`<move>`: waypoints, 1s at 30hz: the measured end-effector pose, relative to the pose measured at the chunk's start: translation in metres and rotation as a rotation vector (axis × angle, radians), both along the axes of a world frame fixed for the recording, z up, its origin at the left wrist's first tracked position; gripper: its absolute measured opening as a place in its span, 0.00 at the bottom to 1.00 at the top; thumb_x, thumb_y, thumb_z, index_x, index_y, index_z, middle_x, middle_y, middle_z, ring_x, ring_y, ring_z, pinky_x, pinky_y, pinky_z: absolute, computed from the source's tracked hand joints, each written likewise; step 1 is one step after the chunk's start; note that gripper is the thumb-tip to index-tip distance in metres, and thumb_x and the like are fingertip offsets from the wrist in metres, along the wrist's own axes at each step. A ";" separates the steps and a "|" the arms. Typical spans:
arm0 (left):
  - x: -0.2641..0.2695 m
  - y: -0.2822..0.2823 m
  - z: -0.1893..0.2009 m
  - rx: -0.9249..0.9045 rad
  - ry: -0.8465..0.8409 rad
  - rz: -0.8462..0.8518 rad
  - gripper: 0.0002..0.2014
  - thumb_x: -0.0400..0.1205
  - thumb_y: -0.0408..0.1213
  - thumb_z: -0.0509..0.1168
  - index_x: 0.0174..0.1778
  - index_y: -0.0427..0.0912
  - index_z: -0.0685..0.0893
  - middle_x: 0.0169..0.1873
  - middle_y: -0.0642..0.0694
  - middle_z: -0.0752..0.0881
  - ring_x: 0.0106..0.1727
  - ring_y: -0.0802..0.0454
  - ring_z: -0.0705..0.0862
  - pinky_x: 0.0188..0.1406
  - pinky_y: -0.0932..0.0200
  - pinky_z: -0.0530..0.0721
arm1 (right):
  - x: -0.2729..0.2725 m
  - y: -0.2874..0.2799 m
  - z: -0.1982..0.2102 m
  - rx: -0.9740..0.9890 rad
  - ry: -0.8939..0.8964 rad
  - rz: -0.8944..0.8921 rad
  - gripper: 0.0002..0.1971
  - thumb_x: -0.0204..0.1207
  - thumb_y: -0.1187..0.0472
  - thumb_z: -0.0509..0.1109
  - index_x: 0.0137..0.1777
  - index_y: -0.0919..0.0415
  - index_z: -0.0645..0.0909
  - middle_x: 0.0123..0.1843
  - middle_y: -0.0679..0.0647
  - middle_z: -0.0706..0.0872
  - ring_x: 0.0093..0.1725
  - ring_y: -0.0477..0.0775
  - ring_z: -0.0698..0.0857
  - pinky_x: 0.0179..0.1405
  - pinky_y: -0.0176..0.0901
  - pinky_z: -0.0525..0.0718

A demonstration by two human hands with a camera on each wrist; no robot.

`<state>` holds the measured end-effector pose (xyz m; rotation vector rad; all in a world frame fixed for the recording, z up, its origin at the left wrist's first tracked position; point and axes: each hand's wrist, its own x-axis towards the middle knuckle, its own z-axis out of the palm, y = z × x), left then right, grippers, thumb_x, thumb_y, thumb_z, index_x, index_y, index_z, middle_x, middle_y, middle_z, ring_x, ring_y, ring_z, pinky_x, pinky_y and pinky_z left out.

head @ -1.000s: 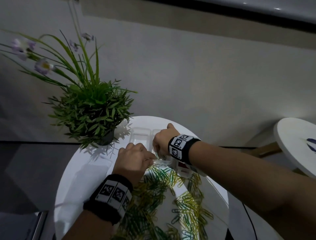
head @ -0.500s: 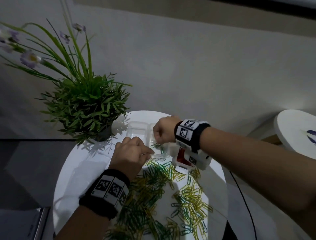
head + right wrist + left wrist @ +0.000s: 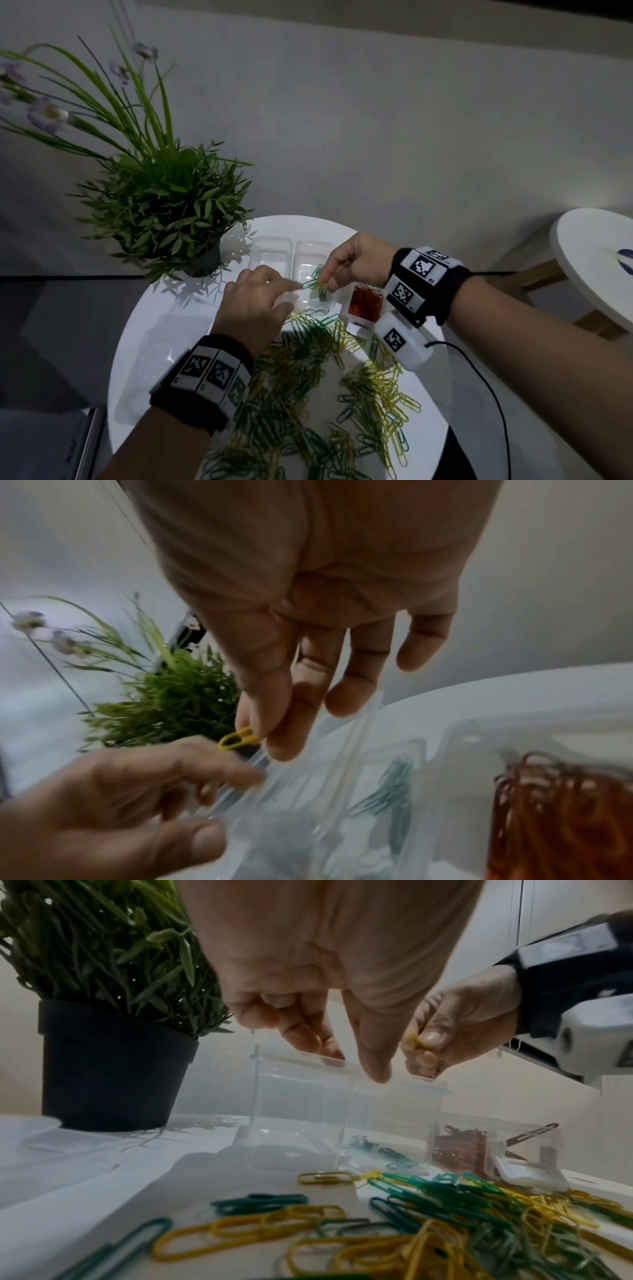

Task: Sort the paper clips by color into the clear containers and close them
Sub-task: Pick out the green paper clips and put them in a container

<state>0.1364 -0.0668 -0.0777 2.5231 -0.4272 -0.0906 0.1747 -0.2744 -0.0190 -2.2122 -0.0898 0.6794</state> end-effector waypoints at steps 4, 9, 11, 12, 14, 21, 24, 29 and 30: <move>-0.018 0.006 -0.002 -0.084 -0.248 0.052 0.15 0.71 0.42 0.67 0.52 0.46 0.86 0.41 0.49 0.79 0.44 0.47 0.81 0.44 0.55 0.78 | -0.029 0.006 -0.005 -0.016 -0.030 0.034 0.11 0.71 0.68 0.76 0.48 0.52 0.91 0.40 0.50 0.91 0.38 0.41 0.84 0.45 0.32 0.82; -0.050 0.003 -0.014 -0.080 -0.149 0.039 0.05 0.74 0.43 0.65 0.40 0.50 0.86 0.35 0.52 0.79 0.34 0.46 0.82 0.34 0.58 0.79 | -0.076 -0.026 -0.024 0.196 -0.083 -0.284 0.15 0.73 0.78 0.70 0.47 0.57 0.89 0.36 0.52 0.91 0.38 0.44 0.88 0.45 0.38 0.86; -0.054 -0.006 -0.017 0.003 0.019 -0.016 0.07 0.78 0.43 0.64 0.43 0.52 0.88 0.41 0.50 0.82 0.42 0.44 0.85 0.41 0.55 0.82 | -0.100 -0.026 -0.038 0.135 -0.019 -0.324 0.14 0.75 0.79 0.67 0.49 0.62 0.89 0.39 0.58 0.91 0.36 0.44 0.88 0.42 0.42 0.89; -0.051 -0.013 -0.015 0.041 0.098 -0.029 0.08 0.80 0.42 0.63 0.50 0.53 0.88 0.47 0.49 0.82 0.49 0.45 0.84 0.47 0.54 0.82 | -0.108 -0.022 -0.045 0.067 -0.008 -0.321 0.14 0.76 0.77 0.65 0.51 0.61 0.88 0.42 0.59 0.91 0.37 0.44 0.89 0.44 0.44 0.90; -0.043 -0.028 -0.011 0.165 0.148 -0.077 0.13 0.84 0.40 0.58 0.61 0.54 0.84 0.54 0.49 0.80 0.56 0.46 0.81 0.52 0.52 0.80 | -0.115 -0.012 -0.055 -0.142 -0.090 -0.230 0.14 0.78 0.69 0.66 0.56 0.52 0.88 0.50 0.54 0.91 0.46 0.49 0.90 0.52 0.49 0.89; -0.034 -0.057 -0.013 0.539 0.074 -0.189 0.14 0.86 0.38 0.56 0.66 0.53 0.78 0.55 0.45 0.82 0.57 0.42 0.83 0.40 0.53 0.74 | -0.106 0.017 -0.049 -0.655 -0.259 0.140 0.31 0.77 0.67 0.61 0.73 0.33 0.69 0.57 0.51 0.86 0.55 0.58 0.84 0.48 0.47 0.84; -0.034 -0.051 -0.012 0.461 0.091 -0.185 0.13 0.85 0.47 0.60 0.63 0.56 0.84 0.56 0.47 0.81 0.59 0.44 0.83 0.46 0.54 0.76 | -0.110 0.013 -0.052 -0.655 -0.272 0.137 0.24 0.78 0.63 0.63 0.70 0.37 0.76 0.58 0.51 0.86 0.58 0.57 0.83 0.53 0.47 0.83; -0.040 -0.045 -0.012 0.412 0.119 -0.240 0.09 0.82 0.41 0.62 0.50 0.53 0.87 0.55 0.49 0.80 0.56 0.45 0.82 0.43 0.55 0.74 | -0.114 0.011 -0.056 -0.619 -0.279 0.099 0.09 0.77 0.57 0.67 0.54 0.48 0.85 0.53 0.49 0.86 0.57 0.56 0.82 0.49 0.42 0.79; -0.040 -0.044 -0.011 0.407 0.121 -0.242 0.09 0.82 0.41 0.61 0.48 0.52 0.87 0.54 0.49 0.80 0.55 0.44 0.82 0.44 0.54 0.75 | -0.113 0.011 -0.057 -0.612 -0.279 0.094 0.07 0.76 0.58 0.68 0.50 0.49 0.85 0.51 0.49 0.87 0.55 0.55 0.82 0.48 0.42 0.80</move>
